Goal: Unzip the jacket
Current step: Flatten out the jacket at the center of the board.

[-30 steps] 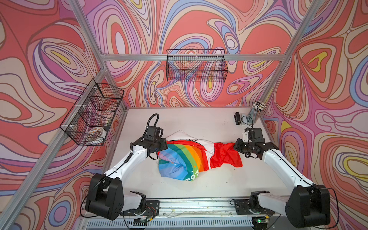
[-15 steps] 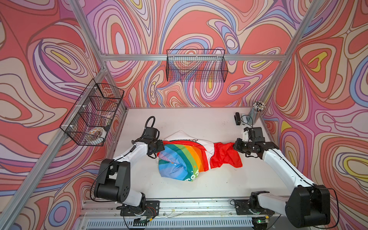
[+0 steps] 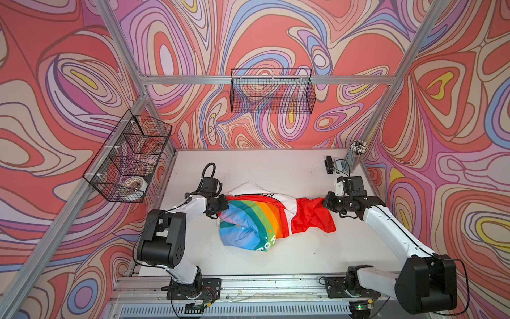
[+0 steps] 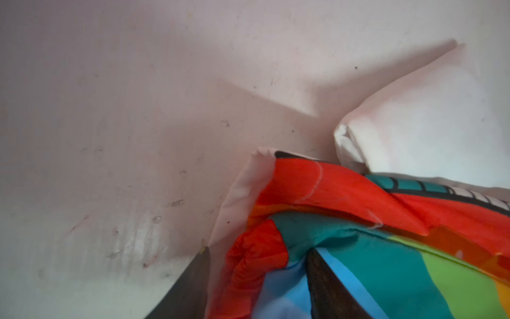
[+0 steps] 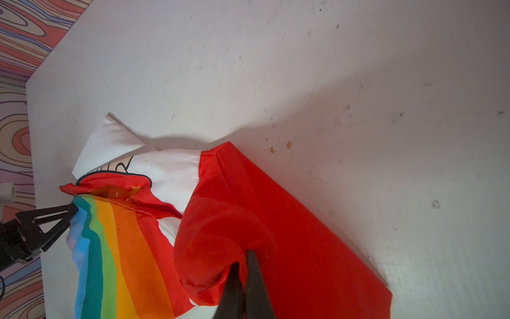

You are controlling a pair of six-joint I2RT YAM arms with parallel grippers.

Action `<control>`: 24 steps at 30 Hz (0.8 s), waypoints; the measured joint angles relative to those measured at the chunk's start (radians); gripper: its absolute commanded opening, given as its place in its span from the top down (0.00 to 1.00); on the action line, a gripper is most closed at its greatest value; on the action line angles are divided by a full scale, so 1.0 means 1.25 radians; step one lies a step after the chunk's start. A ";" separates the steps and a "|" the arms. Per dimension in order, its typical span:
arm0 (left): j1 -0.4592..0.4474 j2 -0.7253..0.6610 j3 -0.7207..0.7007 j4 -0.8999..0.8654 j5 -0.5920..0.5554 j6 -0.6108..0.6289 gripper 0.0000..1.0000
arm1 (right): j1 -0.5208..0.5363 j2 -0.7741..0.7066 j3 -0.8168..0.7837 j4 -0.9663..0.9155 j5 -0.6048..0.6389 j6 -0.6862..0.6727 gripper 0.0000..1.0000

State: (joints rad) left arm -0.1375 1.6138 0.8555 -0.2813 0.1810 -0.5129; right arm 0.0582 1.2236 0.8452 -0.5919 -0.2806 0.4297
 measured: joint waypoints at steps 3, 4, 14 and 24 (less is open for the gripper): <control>0.000 0.001 -0.001 0.001 0.005 0.000 0.70 | 0.000 0.000 0.000 0.000 0.000 0.000 1.00; 0.000 0.000 -0.001 0.001 0.005 0.000 0.75 | 0.000 0.000 0.000 0.000 0.000 0.000 1.00; 0.000 -0.165 -0.016 -0.026 -0.005 -0.010 1.00 | 0.000 -0.003 0.000 -0.001 0.000 -0.001 1.00; 0.000 -0.370 0.005 -0.125 -0.015 -0.012 1.00 | 0.000 -0.043 0.036 -0.029 0.023 -0.001 1.00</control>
State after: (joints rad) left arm -0.1375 1.1515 0.8612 -0.4381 0.1619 -0.5274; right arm 0.0586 1.1694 0.8898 -0.6285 -0.2520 0.4282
